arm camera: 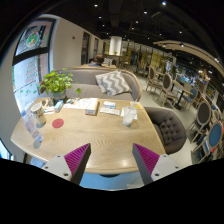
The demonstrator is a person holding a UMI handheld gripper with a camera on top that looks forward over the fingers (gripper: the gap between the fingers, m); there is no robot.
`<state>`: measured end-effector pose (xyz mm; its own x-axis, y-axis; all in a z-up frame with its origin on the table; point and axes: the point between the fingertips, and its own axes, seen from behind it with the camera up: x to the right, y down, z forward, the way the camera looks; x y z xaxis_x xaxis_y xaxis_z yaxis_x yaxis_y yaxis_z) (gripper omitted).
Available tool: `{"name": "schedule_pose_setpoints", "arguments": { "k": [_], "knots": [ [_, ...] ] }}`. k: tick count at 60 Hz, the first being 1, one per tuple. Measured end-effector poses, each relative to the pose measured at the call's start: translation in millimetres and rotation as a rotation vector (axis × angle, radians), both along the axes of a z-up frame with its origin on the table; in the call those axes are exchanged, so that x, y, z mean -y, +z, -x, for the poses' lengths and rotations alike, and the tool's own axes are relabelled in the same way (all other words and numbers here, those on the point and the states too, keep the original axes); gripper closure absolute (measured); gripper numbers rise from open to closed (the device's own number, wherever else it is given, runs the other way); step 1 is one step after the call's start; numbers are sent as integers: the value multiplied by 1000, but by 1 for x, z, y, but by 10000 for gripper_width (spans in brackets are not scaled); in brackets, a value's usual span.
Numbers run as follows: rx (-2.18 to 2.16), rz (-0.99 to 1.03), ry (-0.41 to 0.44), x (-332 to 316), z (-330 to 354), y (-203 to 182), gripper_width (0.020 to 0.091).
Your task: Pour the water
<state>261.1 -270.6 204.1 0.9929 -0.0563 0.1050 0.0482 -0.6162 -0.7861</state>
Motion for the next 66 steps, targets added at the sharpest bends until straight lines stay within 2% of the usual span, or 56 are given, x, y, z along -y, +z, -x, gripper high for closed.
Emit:
{"name": "schedule_pose_setpoints", "arguments": {
  "k": [18,41,53,66],
  "knots": [
    [0,24,54,10,69,-18,247],
    [-102,3,185,22,290,-56,247],
    [-169,-60,198,-25,387,-75,243],
    [-171,-120,169,-99,429,-106,249]
  ]
}}
